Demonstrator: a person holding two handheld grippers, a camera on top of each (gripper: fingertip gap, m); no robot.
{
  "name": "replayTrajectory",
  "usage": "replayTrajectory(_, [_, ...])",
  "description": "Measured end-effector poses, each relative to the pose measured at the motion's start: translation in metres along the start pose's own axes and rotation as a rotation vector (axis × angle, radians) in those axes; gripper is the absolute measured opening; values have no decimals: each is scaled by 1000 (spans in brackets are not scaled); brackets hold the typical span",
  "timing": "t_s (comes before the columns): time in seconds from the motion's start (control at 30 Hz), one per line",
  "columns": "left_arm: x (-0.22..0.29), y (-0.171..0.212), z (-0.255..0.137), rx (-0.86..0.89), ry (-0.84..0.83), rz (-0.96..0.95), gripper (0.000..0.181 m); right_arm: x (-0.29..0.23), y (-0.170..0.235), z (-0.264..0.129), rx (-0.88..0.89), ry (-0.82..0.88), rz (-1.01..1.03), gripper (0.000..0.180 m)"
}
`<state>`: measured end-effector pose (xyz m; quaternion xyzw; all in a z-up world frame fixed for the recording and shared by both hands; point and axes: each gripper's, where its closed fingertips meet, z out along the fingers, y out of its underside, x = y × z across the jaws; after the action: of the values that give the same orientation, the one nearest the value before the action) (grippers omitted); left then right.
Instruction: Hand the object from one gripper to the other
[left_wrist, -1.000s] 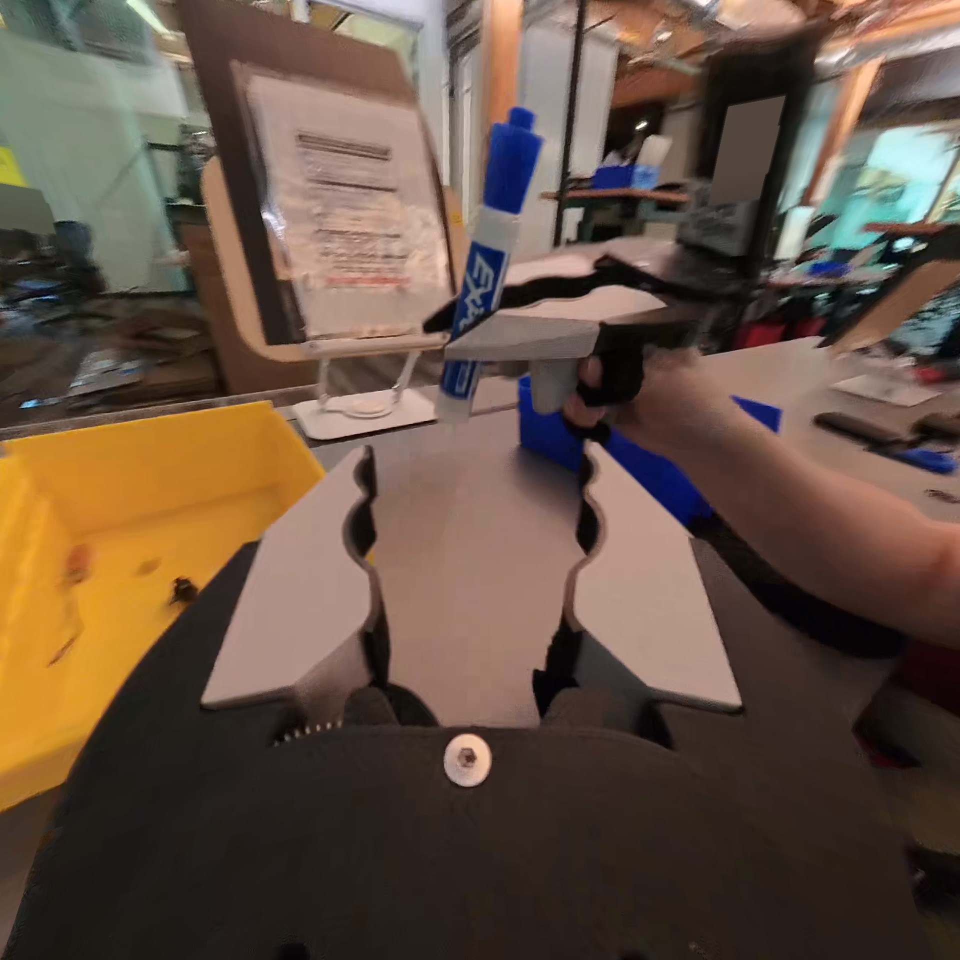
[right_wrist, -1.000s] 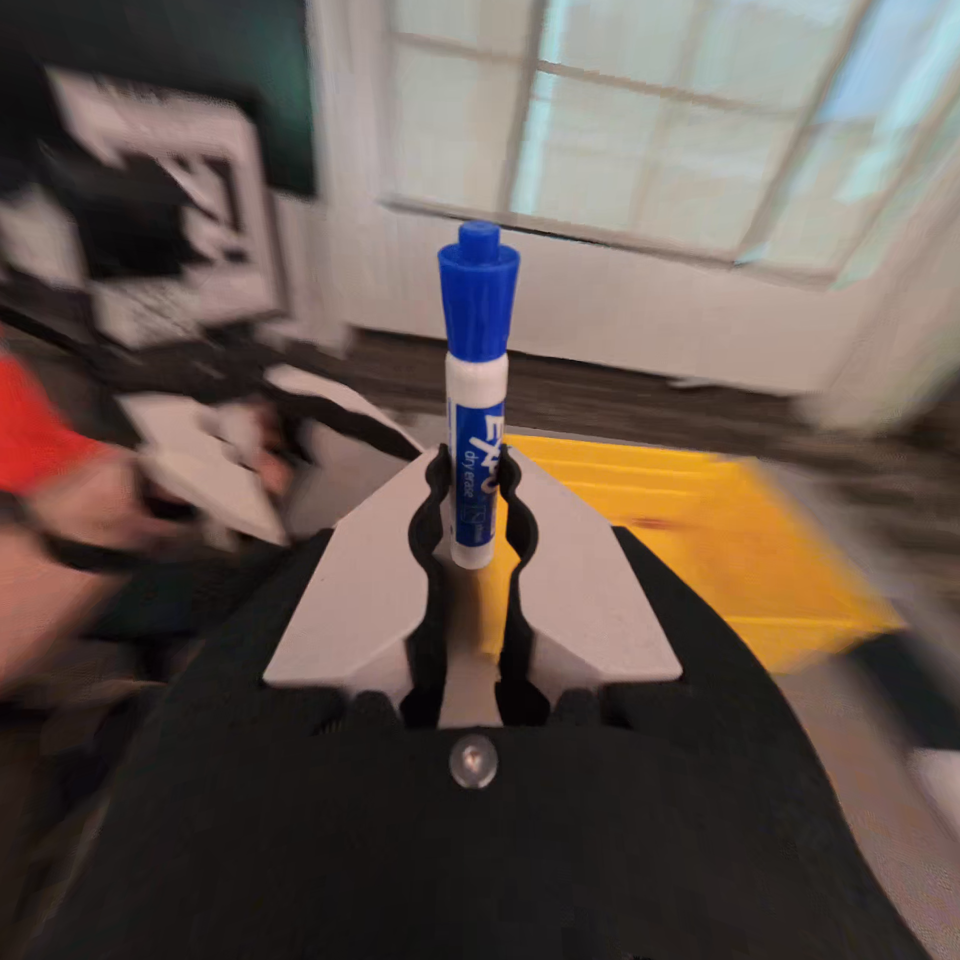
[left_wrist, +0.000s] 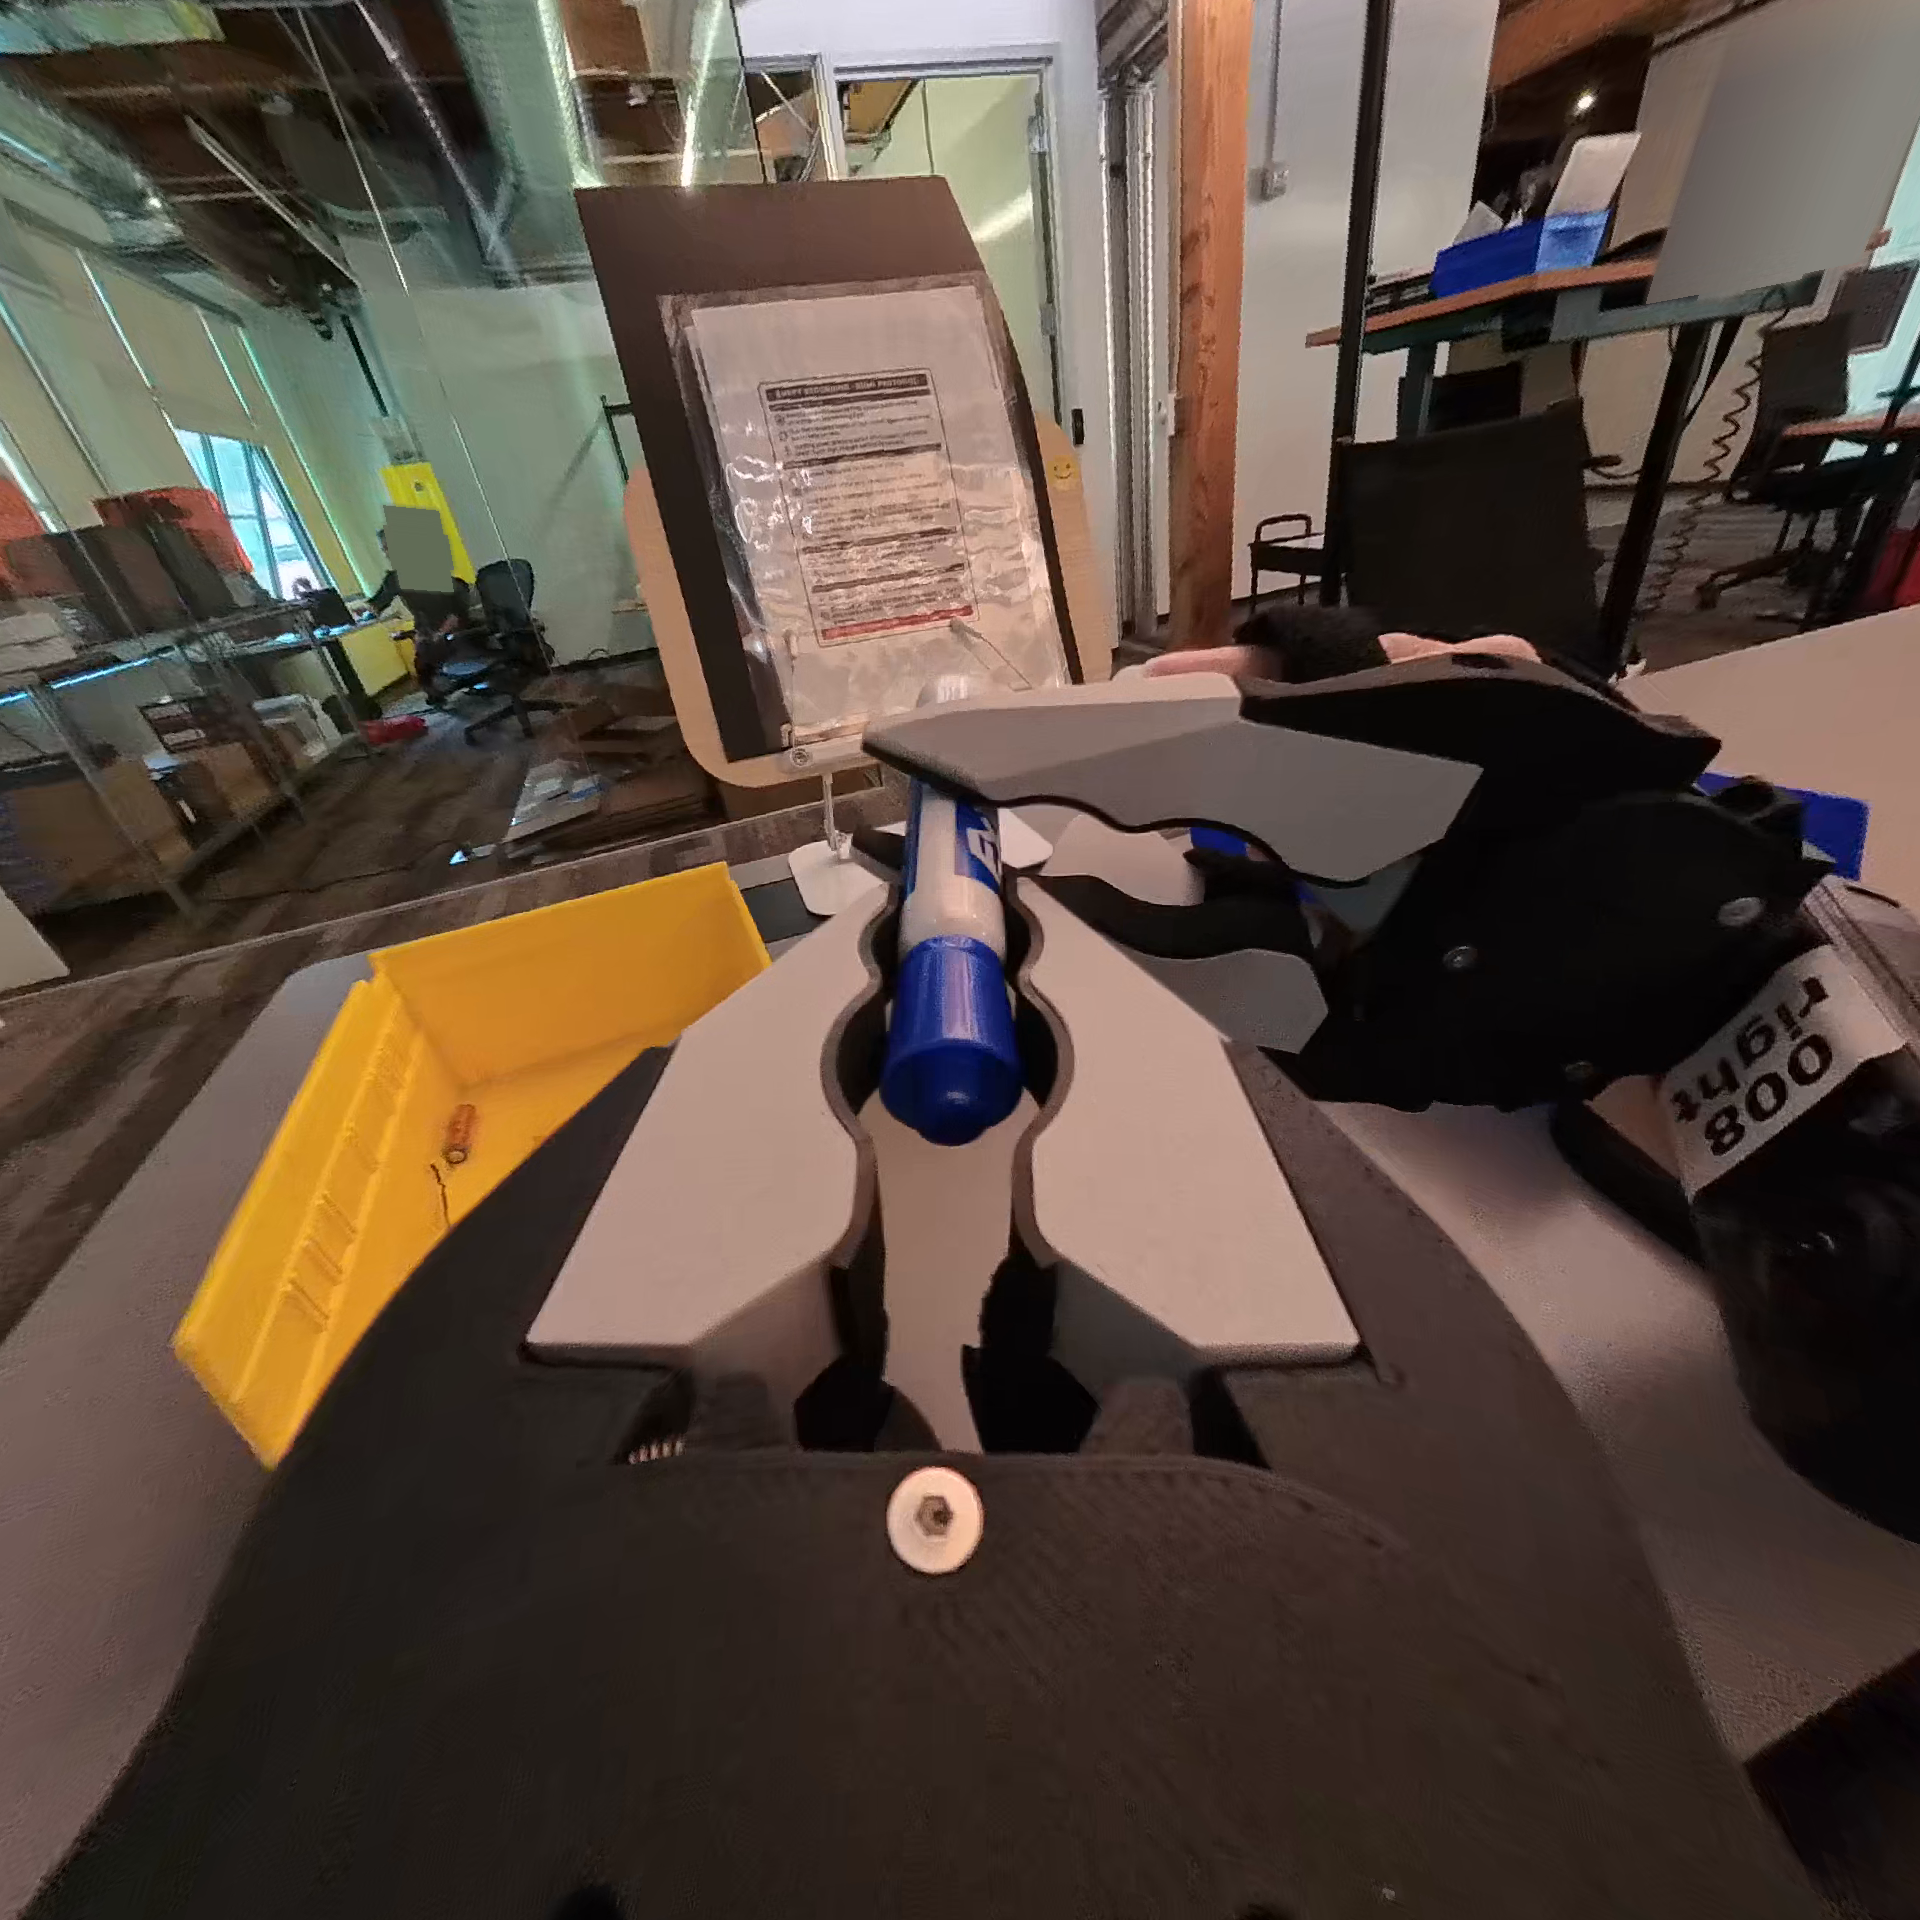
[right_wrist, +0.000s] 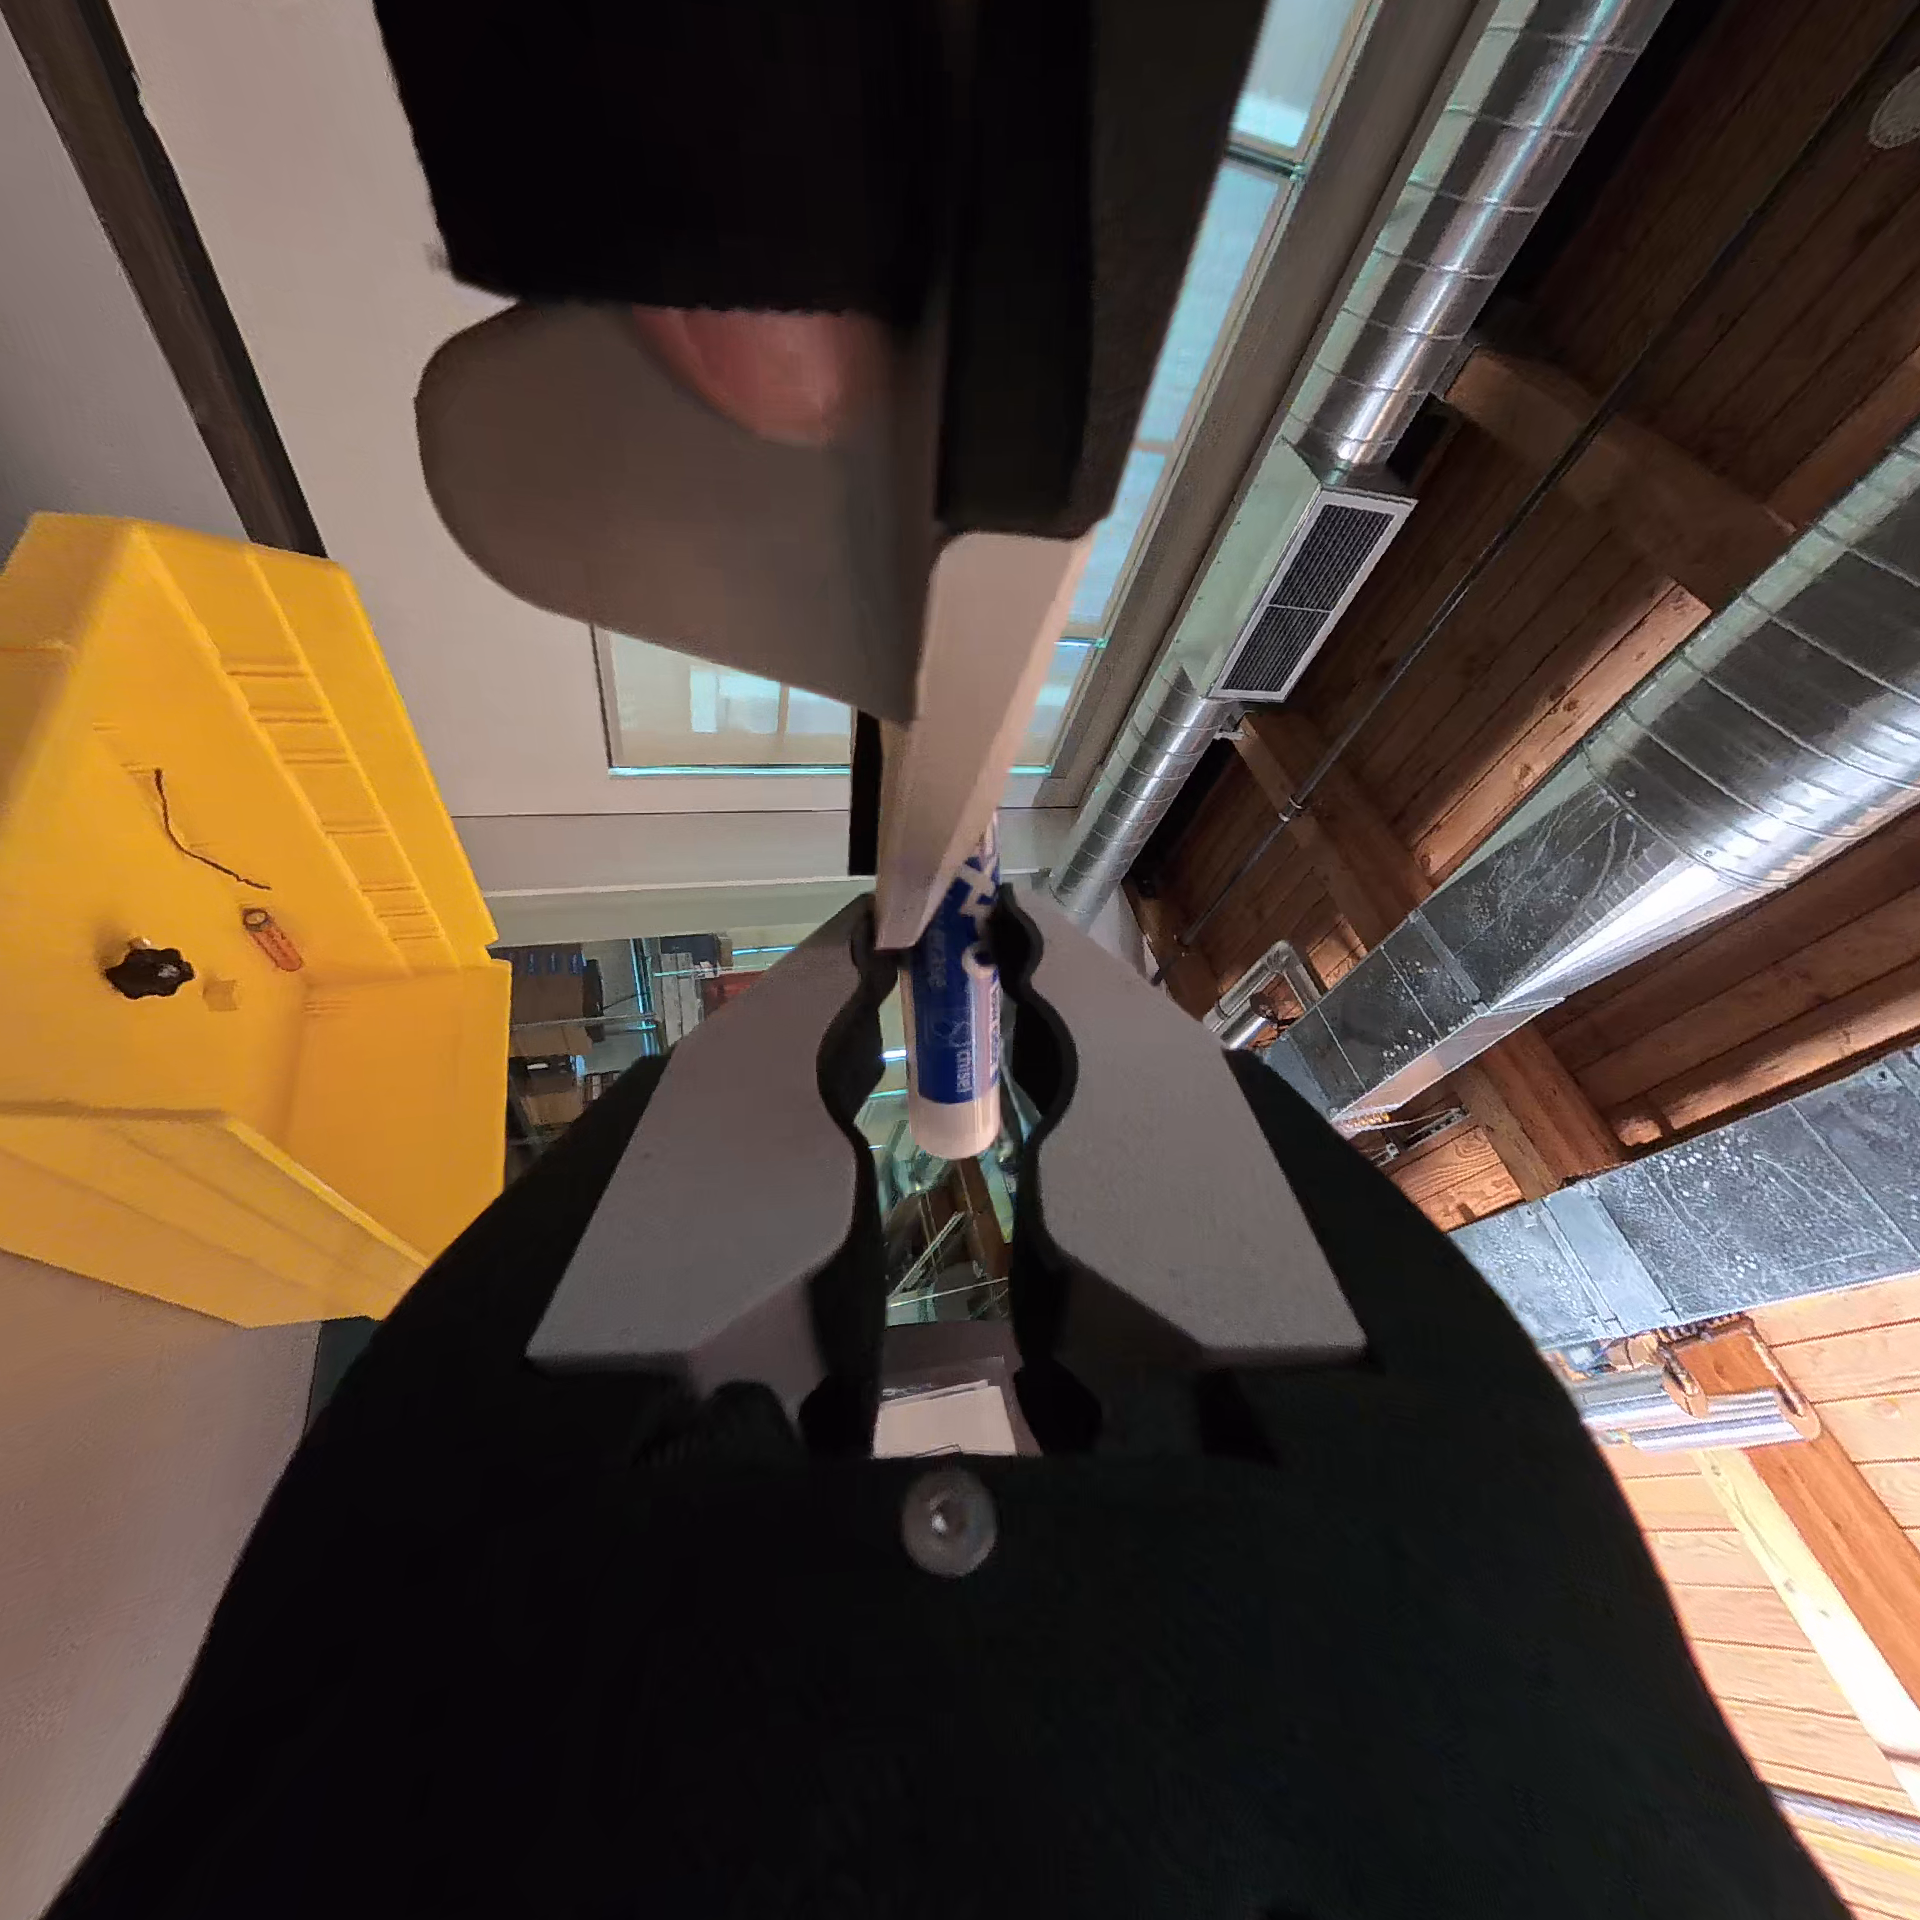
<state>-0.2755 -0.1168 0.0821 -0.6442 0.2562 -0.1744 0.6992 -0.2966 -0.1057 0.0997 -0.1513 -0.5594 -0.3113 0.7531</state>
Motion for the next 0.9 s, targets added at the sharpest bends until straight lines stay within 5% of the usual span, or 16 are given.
replayTrajectory(0.27, [-23, -23, -25, 153, -41, -18, 15, 19, 25, 3, -17, 70, 271, 38])
replayTrajectory(0.37, [-28, -35, -40, 257, 2, -69, 16, 15, 48, 7, -32, 16, 526, 37])
replayTrajectory(0.5, [-35, -45, -54, 380, 42, -147, 15, 2, 52, 14, 50, -212, 1220, 38])
replayTrajectory(0.63, [-31, -43, -54, 437, 67, -128, 16, 35, 8, 1, 509, -569, 2020, 52])
replayTrajectory(0.7, [-26, -43, -52, 464, 81, -129, 16, 42, 2, 0, 610, -667, 2248, 54])
replayTrajectory(0.9, [-16, -33, -35, 422, 99, -156, 16, 33, -32, -3, 703, -793, 2285, 45])
